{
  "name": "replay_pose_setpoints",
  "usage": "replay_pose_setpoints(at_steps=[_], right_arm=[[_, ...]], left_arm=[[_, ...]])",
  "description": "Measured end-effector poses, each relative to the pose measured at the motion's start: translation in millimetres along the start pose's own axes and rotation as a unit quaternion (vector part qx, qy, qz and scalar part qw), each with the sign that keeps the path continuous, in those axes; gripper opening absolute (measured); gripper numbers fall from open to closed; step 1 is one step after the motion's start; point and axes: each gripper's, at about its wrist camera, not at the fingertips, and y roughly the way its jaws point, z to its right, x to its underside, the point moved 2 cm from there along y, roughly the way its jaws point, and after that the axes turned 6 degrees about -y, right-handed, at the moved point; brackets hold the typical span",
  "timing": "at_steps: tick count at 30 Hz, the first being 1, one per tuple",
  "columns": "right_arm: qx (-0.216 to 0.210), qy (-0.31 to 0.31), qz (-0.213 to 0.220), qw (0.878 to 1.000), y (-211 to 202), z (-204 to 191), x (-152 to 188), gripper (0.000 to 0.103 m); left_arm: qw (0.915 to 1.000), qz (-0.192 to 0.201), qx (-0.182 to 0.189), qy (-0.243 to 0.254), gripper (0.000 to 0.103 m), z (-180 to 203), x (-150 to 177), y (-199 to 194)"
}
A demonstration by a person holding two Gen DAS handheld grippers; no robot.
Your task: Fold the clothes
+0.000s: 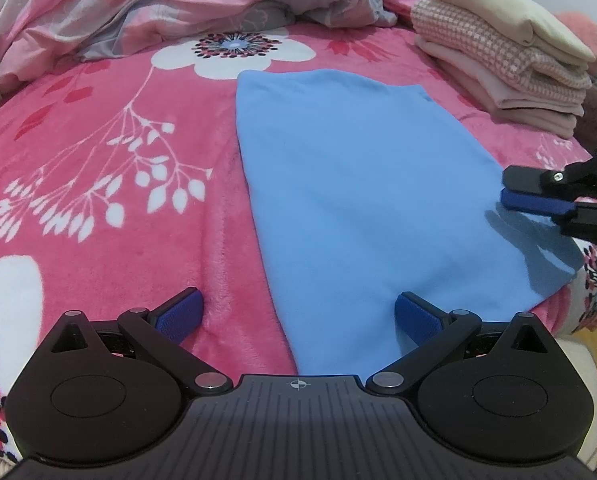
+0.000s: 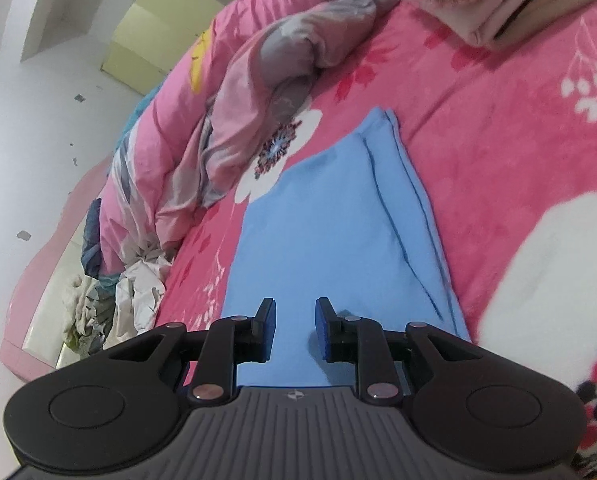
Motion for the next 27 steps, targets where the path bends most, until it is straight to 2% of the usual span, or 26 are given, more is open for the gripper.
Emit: replay_pose_setpoints(at_steps=[7, 21, 27], right_arm=[[0.004, 0.020, -0.006, 1.000, 5, 11, 3, 0.022], [0.006, 0.022, -0.007, 1.000, 8, 13, 4, 0.022], [0.005, 0.018, -0.008, 1.000, 7, 13, 3, 0.023]], left_arm=[[1.0000, -0.001, 0.004, -0.001, 0.103, 0, 0, 1], [1.0000, 0.003, 0.008, -0.001, 0.103, -1, 1, 1], [0.9995, 0.019, 0.024, -0.010, 0.103, -6, 1, -3]])
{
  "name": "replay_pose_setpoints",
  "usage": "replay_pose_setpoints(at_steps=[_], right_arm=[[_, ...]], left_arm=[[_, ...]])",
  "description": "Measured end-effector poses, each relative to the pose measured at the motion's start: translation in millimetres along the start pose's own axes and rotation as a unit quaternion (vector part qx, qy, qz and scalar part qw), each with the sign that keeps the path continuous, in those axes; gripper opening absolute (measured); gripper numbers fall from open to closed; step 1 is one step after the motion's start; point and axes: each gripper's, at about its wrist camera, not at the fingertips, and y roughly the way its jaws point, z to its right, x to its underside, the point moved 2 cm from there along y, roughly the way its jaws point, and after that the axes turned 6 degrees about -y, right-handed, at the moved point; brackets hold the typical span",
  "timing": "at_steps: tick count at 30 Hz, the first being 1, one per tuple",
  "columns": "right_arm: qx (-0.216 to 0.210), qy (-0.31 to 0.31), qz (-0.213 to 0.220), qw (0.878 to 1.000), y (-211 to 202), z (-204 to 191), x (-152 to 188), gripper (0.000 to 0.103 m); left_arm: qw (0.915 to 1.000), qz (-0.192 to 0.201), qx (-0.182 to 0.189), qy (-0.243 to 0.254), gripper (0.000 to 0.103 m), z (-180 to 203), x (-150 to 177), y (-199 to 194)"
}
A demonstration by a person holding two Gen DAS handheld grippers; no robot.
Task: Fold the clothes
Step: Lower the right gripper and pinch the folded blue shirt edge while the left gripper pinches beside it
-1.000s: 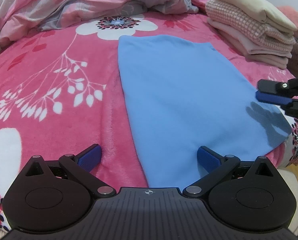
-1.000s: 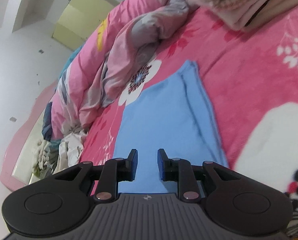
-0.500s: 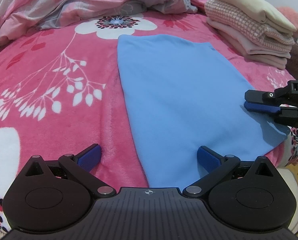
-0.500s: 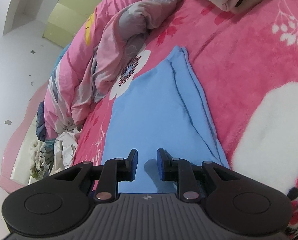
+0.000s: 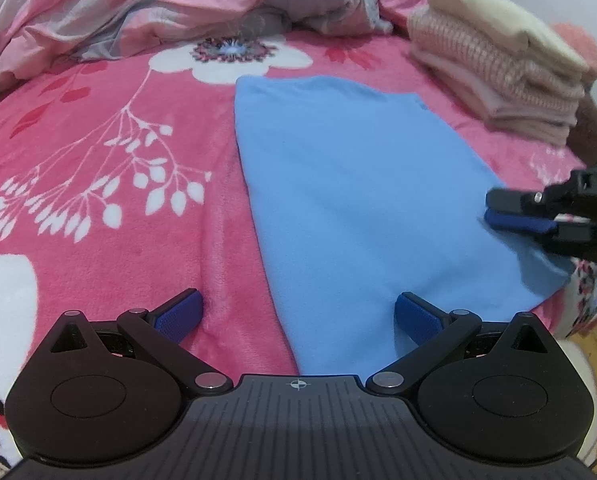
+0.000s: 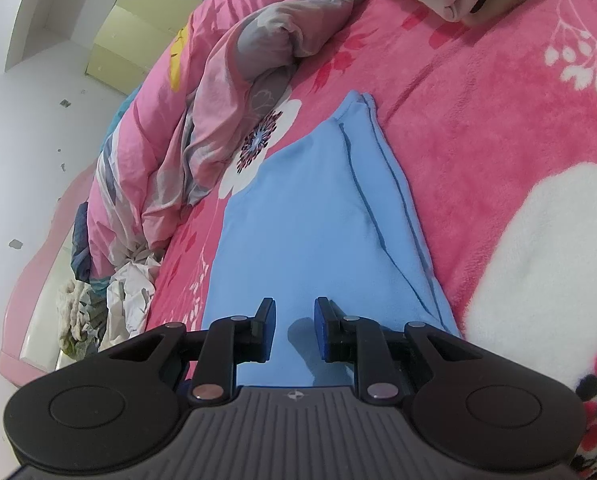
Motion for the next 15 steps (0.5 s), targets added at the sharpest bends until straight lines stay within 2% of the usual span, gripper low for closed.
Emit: replay_pose_setpoints(at_steps=[3, 8, 11, 15], right_arm=[[-0.007, -0.007, 0.001, 1.000, -3, -2, -2, 0.025], [-0.003, -0.029, 0.029, 0.999, -15, -6, -22, 0.034], [0.009, -0.038, 0.045, 0.998, -19, -2, -39, 0.040], [0.033, -0.044, 0.051, 0.997, -13, 11, -61, 0.041]], left_arm=[[0.9992, 0.024, 0.028, -0.013, 0.103, -7, -3, -7], [0.9936, 0.078, 0.068, -0.044, 0.103, -26, -18, -15], [0.9890, 0.089, 0.102, -0.060, 0.103, -36, -28, -8], [0.9866, 0.094, 0.110, -0.075, 0.103, -45, -40, 9]])
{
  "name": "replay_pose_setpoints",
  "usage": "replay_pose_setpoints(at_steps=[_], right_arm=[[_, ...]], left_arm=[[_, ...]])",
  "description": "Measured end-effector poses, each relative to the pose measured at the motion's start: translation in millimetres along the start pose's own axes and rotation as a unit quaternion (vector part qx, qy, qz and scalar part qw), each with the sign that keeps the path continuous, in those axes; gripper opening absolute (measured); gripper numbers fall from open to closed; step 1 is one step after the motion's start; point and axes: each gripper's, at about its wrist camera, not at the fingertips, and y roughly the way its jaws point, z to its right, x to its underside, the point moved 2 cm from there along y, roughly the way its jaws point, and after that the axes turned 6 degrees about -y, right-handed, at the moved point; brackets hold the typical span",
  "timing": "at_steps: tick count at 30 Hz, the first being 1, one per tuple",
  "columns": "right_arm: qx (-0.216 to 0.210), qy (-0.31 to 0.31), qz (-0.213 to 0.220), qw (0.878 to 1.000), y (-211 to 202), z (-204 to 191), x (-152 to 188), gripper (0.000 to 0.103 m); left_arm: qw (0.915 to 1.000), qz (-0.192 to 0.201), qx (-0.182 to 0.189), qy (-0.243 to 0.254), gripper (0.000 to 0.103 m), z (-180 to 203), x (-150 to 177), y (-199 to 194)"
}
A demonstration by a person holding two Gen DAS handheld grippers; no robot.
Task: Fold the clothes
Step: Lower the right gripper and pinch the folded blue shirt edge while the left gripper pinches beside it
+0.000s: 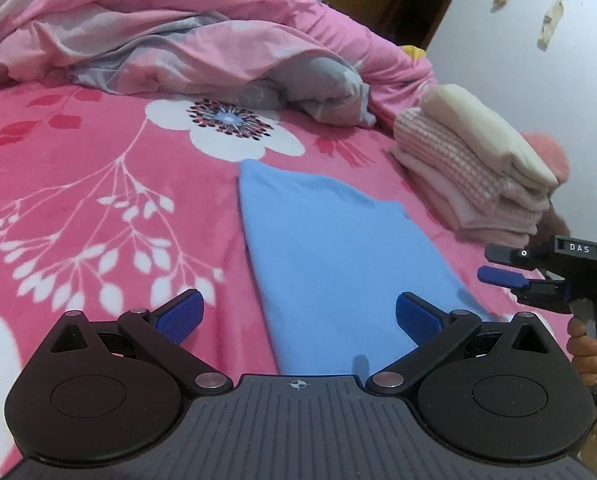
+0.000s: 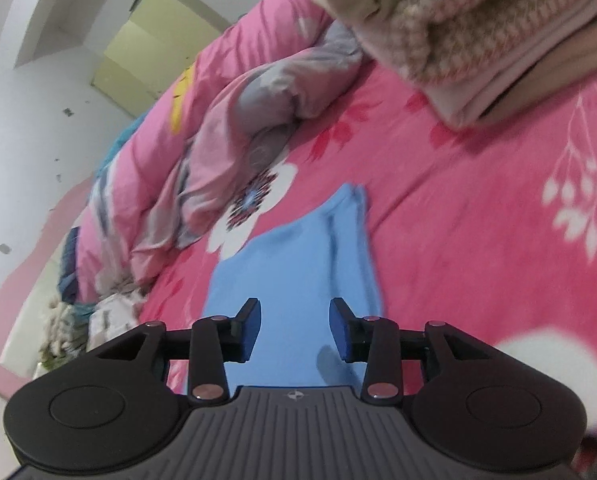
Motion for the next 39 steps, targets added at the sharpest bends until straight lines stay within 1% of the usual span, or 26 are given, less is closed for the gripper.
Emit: replay_pose_setpoints(at_steps=[1, 3, 5, 7, 10, 12, 13, 15, 17, 22, 24, 26, 28, 29, 30, 31, 33, 34, 35, 36, 37, 39], right_arm=[[0.004, -0.001, 0.000, 1.000, 4, 4, -5, 0.041], [0.015, 0.000, -0.010, 1.000, 16, 13, -12, 0.041], [0.026, -0.003, -0.027, 0.999, 30, 20, -16, 0.041], [0.033, -0.004, -0.047, 0.998, 45, 27, -18, 0.041], [0.015, -0.005, -0.063, 0.998, 58, 30, -22, 0.043], [0.000, -0.006, -0.072, 0.997, 66, 31, -26, 0.046], [-0.007, -0.004, -0.076, 0.997, 70, 32, -28, 0.047], [-0.022, -0.002, -0.087, 0.996, 79, 34, -33, 0.048], [-0.032, -0.008, -0.096, 0.995, 88, 33, -38, 0.049], [-0.058, -0.018, -0.113, 0.992, 109, 35, -51, 0.049], [-0.076, -0.011, -0.115, 0.990, 119, 38, -55, 0.048], [-0.085, -0.010, -0.122, 0.989, 129, 38, -59, 0.048], [-0.088, -0.025, -0.124, 0.988, 134, 33, -61, 0.048], [-0.088, -0.033, -0.125, 0.988, 136, 31, -62, 0.048], [-0.086, -0.043, -0.126, 0.987, 138, 28, -62, 0.046], [-0.081, -0.053, -0.127, 0.987, 139, 25, -62, 0.043], [-0.068, -0.075, -0.123, 0.987, 141, 19, -62, 0.039], [-0.061, -0.085, -0.120, 0.987, 141, 15, -62, 0.033], [-0.053, -0.093, -0.116, 0.987, 140, 13, -61, 0.028], [-0.046, -0.101, -0.112, 0.987, 140, 11, -61, 0.020], [-0.039, -0.109, -0.108, 0.987, 139, 9, -60, 0.016], [-0.029, -0.132, -0.094, 0.986, 134, 0, -58, 0.013]], left_arm=[[1.0000, -0.002, 0.001, -0.004, 0.103, -3, -2, 6], [0.9998, -0.010, 0.004, -0.014, 0.099, -11, -5, 15], [0.9995, -0.022, 0.008, -0.024, 0.099, -18, -7, 24], [0.9995, -0.017, 0.019, -0.020, 0.098, -20, -10, 28], [0.9992, -0.016, 0.032, -0.020, 0.091, -25, -16, 36], [0.9987, -0.016, 0.041, -0.025, 0.080, -30, -21, 42], [0.9982, -0.017, 0.048, -0.031, 0.079, -33, -25, 46], [0.9971, -0.020, 0.060, -0.042, 0.071, -38, -33, 54], [0.9965, -0.027, 0.062, -0.048, 0.068, -41, -40, 64], [0.9941, -0.033, 0.078, -0.069, 0.064, -46, -58, 86], [0.9943, -0.034, 0.078, -0.065, 0.063, -44, -64, 96], [0.9949, -0.034, 0.076, -0.057, 0.063, -41, -68, 103], [0.9955, -0.031, 0.074, -0.052, 0.060, -39, -70, 109], [0.9958, -0.029, 0.070, -0.051, 0.055, -38, -72, 111], [0.9962, -0.028, 0.066, -0.050, 0.048, -38, -73, 113], [0.9965, -0.026, 0.062, -0.050, 0.044, -37, -74, 114], [0.9972, -0.026, 0.053, -0.045, 0.027, -36, -76, 117], [0.9974, -0.026, 0.051, -0.043, 0.025, -35, -77, 119], [0.9974, -0.025, 0.053, -0.043, 0.020, -35, -78, 119], [0.9973, -0.024, 0.054, -0.043, 0.013, -34, -79, 119], [0.9974, -0.022, 0.056, -0.040, 0.011, -33, -79, 119], [0.9980, -0.011, 0.054, -0.029, 0.007, -27, -80, 116]])
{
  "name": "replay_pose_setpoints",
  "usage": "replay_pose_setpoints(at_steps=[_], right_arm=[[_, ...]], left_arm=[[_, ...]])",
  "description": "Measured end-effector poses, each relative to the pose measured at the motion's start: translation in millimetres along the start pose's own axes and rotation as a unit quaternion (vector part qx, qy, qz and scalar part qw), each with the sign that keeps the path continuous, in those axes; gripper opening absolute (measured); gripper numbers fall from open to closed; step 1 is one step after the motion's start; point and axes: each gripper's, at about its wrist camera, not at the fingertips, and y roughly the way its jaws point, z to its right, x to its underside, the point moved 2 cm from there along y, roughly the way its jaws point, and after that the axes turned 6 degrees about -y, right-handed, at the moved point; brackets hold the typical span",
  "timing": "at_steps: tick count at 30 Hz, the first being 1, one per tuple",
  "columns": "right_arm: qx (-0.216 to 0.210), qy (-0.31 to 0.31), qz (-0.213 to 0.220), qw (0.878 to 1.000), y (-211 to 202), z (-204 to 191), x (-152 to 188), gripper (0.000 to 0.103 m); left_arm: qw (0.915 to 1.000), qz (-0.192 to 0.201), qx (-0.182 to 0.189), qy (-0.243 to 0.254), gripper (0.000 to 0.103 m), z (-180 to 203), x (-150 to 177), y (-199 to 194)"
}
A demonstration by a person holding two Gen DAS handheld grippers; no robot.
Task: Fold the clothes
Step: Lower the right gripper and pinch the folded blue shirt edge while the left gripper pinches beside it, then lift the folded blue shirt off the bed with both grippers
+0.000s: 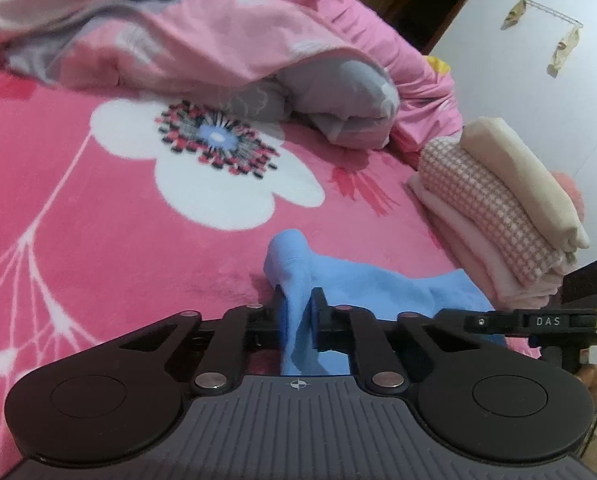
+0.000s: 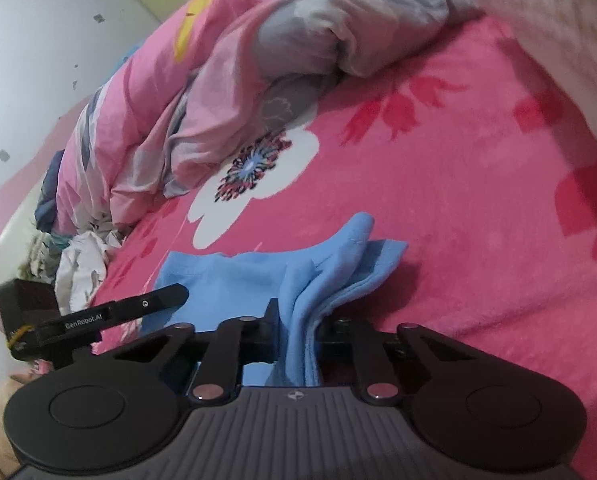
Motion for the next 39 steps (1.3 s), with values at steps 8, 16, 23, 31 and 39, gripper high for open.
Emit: replay_pose_setpoints(at_steps=[8, 16, 23, 31, 39], right_arm=[[0.085, -0.150, 0.071, 0.982, -43, -69, 5, 0.012], [0.146, -0.229, 0.173, 0.947, -126, -128, 26, 0.011], [0.187, -0.248, 0.275, 0.910, -215, -151, 30, 0.011], [0.261, -0.283, 0.361, 0.849, -297, -146, -14, 0.011], [0.304, -0.298, 0.405, 0.809, -346, -120, -88, 0.011]], left_arm=[[0.9962, 0.070, 0.008, 0.050, 0.006, 38, -7, -43], [0.9810, 0.152, 0.050, 0.109, 0.006, 105, -8, -112], [0.9586, 0.205, 0.110, 0.165, 0.006, 187, -17, -145], [0.9275, 0.248, 0.168, 0.224, 0.006, 280, -49, -132], [0.9112, 0.278, 0.197, 0.232, 0.006, 353, -92, -89]])
